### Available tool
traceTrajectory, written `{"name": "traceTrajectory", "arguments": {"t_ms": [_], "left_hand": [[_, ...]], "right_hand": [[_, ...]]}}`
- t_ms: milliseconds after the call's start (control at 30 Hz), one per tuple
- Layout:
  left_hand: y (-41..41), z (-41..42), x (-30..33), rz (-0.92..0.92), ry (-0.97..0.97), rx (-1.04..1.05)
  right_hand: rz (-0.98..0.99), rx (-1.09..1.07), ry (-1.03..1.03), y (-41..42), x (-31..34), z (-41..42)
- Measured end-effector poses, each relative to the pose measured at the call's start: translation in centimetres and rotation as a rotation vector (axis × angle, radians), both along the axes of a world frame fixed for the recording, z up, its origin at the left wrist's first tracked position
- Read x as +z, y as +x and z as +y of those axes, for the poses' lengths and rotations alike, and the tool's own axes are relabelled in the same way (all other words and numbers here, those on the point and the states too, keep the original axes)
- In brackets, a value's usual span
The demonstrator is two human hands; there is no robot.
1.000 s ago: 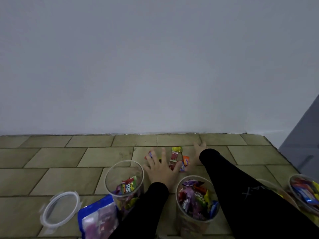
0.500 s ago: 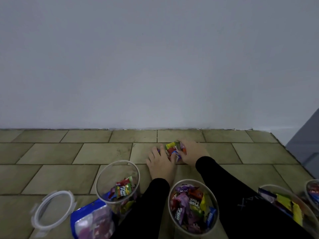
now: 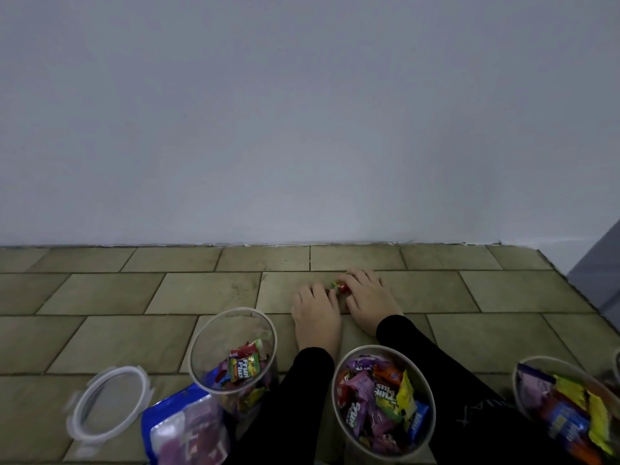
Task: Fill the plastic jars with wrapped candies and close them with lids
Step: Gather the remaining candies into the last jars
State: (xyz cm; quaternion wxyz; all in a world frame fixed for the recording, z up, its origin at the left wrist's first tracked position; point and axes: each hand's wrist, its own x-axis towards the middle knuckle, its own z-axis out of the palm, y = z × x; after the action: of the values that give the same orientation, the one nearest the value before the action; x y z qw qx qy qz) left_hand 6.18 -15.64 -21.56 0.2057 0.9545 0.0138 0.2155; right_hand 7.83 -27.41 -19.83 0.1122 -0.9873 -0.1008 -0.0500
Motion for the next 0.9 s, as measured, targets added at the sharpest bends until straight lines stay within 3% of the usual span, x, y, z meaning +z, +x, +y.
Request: {"name": "traceTrajectory", "arguments": {"t_ms": [300, 433, 600, 900], "left_hand": [[0.1, 0.3, 0.2, 0.029, -0.165, -0.04], [-0.2, 0.3, 0.5, 0.064, -0.355, -0.024], [-0.6, 0.4, 0.9, 0.074, -0.46, -0.039], [-1.3, -0.3, 6.0, -0.036, -0.679, -0.18]], "right_hand": [[0.001, -0.07, 0.203, -0.5, -0.7, -0.2], [-0.008, -0.13, 0.292, -1.0, -0.5, 0.0], [-0.032, -0.159, 0.373, -1.5, 0.0, 0.1], [-0.215, -0.32, 0.697, -1.4, 3.3, -0.4]]}}
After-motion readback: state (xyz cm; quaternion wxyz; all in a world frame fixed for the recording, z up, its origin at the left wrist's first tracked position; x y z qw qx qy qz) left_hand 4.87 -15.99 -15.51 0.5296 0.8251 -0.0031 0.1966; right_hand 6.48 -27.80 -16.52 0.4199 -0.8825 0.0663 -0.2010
